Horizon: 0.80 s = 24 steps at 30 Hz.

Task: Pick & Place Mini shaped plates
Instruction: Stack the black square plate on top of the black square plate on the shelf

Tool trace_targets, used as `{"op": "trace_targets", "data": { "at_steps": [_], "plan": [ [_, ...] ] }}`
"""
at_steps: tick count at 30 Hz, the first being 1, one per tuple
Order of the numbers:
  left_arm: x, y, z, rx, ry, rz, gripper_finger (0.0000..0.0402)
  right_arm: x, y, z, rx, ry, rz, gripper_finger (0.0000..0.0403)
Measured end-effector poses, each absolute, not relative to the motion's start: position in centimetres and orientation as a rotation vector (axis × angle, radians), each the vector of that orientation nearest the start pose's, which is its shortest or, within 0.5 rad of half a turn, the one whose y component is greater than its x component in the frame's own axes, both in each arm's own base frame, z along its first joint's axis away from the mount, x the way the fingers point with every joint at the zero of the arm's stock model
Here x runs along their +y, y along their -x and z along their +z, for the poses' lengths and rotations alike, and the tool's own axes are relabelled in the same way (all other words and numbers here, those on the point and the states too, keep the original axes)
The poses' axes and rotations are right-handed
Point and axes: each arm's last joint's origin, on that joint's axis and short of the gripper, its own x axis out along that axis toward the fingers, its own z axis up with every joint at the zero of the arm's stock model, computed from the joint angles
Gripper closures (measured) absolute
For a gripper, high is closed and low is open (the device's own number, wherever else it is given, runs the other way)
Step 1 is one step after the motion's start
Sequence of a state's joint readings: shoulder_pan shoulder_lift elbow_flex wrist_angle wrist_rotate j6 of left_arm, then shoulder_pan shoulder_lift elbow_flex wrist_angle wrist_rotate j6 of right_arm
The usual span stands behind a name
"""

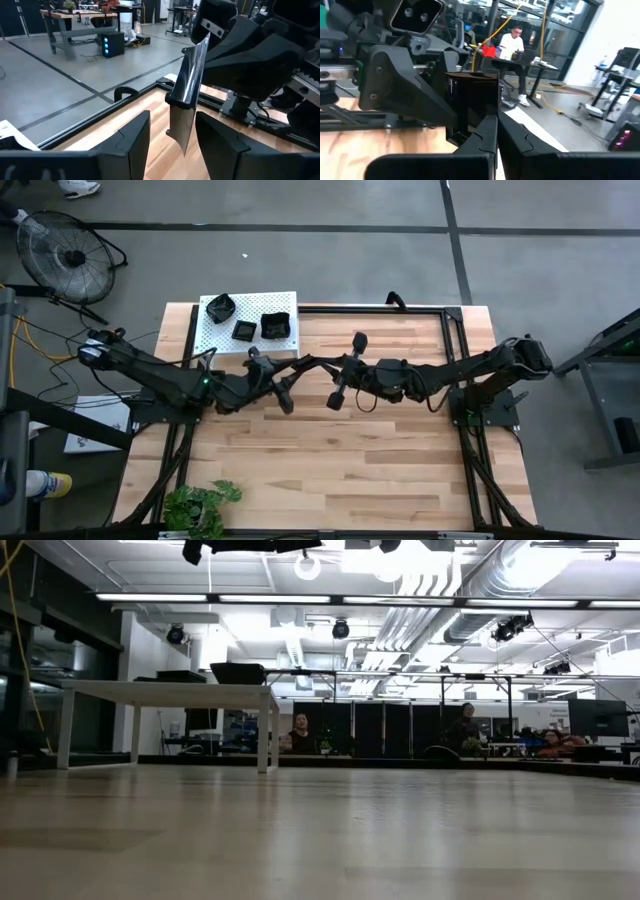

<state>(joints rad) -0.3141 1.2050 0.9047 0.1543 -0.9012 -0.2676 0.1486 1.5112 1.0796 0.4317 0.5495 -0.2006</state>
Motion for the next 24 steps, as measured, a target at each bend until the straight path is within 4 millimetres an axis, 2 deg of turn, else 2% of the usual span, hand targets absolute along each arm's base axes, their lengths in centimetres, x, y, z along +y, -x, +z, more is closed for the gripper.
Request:
{"op": "trace_targets", "data": {
  "at_steps": [5,17,24],
  "plan": [
    [-5.94,-25.68,32.25,0.037,0.178,0.602,0.0245,3.44,-34.21,31.90,0.052,0.225,-0.458,0.0403],
    [-5.83,-25.62,32.27,0.029,0.173,0.646,0.0246,3.29,-34.35,31.88,0.048,0.241,-0.384,0.0403],
    [-5.85,-25.62,32.27,0.031,0.170,0.642,0.0288,3.09,-34.30,31.88,0.055,0.240,-0.437,0.0403]
  ]
}}
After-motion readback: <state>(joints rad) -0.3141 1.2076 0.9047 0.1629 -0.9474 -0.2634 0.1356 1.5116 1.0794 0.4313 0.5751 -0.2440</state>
